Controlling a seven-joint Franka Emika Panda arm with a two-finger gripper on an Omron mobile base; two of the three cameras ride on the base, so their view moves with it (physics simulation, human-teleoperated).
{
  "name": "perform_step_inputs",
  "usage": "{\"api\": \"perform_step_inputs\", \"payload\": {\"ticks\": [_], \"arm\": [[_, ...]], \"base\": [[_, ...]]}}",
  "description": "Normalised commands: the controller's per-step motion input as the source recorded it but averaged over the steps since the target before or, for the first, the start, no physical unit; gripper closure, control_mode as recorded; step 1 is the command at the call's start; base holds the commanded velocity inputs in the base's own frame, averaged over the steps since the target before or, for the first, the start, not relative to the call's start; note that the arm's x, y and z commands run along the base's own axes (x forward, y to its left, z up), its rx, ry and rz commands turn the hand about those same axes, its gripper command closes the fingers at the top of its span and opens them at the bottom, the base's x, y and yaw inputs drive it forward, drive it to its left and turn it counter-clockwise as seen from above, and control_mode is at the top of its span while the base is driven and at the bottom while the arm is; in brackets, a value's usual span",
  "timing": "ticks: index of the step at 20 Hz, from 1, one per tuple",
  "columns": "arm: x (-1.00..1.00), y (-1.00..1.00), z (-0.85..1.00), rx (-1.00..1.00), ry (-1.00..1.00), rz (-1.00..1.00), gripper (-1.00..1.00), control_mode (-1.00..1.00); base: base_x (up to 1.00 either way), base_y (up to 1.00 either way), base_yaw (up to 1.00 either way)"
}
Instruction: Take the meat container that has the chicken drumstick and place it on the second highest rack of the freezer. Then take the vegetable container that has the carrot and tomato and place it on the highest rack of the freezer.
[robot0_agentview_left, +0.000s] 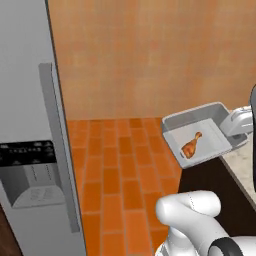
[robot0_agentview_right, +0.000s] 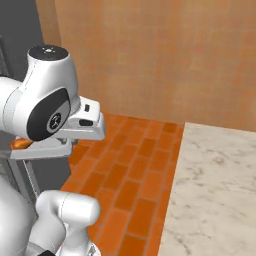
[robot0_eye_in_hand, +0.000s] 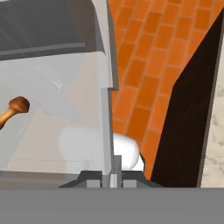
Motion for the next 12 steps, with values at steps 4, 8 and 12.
{"api": "perform_step_inputs", "payload": {"ticks": [4, 8, 12], "arm": [[0.0, 0.0, 0.0, 0.0, 0.0, 0.0, 1.0, 1.0], [0.0, 0.0, 0.0, 0.0, 0.0, 0.0, 1.0, 1.0], [0.0, 0.0, 0.0, 0.0, 0.0, 0.0, 1.0, 1.0]], "base": [[0.97, -0.13, 0.0], [1.0, 0.0, 0.0], [0.99, -0.01, 0.04]]}}
